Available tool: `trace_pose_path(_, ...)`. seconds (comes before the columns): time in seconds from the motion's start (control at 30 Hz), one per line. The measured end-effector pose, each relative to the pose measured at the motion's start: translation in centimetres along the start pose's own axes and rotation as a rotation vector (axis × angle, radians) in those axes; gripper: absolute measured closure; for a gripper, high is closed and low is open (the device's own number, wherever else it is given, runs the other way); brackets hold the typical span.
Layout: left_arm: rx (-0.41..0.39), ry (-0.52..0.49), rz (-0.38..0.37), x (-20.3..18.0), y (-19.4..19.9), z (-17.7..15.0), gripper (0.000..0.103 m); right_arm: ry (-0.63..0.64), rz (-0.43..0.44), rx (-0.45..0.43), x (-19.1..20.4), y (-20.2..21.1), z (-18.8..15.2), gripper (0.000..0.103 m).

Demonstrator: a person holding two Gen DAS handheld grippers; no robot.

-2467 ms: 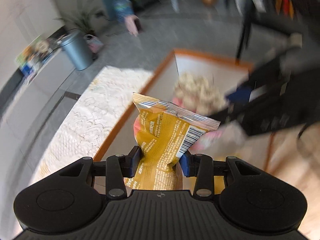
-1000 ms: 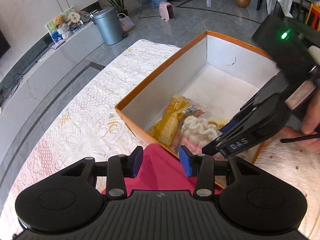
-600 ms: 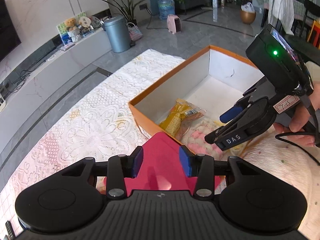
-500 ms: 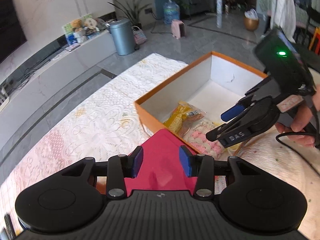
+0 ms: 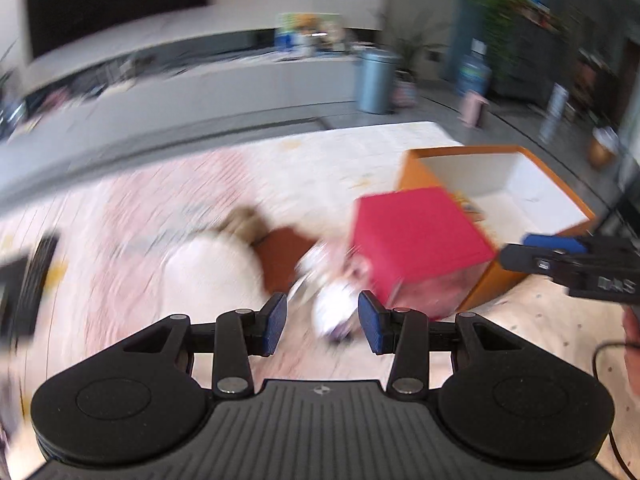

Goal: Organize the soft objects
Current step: 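Withdraw both tools from the box back over the bed, then grasp the orange crocheted fruit with the left tool while the right tool grasps the plastic-wrapped bundle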

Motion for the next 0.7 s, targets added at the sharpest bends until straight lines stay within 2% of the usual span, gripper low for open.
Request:
trace_pose_path(0.13, 0.008, 0.118, 0.052, 2.0, 0.4, -3.9, 0.053, -0.015, 0.038, -0.009, 2.0, 0.1, -2.8, 0.051)
trace_pose_path(0.2, 0.019, 0.164, 0.034, 2.3, 0.2, -5.4, 0.053, -0.018, 0.028, -0.003, 2.8, -0.4, -4.2, 0.051)
trace_pose_path(0.27, 0.048, 0.192, 0.020, 2.5, -0.4, -6.8, 0.053, -0.049, 0.041, 0.039, 3.2, -1.3, -5.7, 0.051)
trace_pose_path(0.5, 0.111, 0.200, 0.048, 2.6, -2.6, -9.5, 0.051, -0.042, 0.037, 0.130, 4.3, -3.4, -8.9, 0.051)
trace_pose_path(0.7, 0.189, 0.174, 0.085, 2.4, -5.3, -10.0, 0.047, -0.034, 0.037, 0.166, 4.4, -4.8, -10.2, 0.051)
Point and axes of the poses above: each gripper's, at about its wrist camera, not at the fingertips, and y roughly against the way its jaws point, x to its left, z to its top, the point moved 7 cm from there along -y, roughly the way its jaws point, and after that the axes turned 10 degrees about -y, right-handed, at the moved point
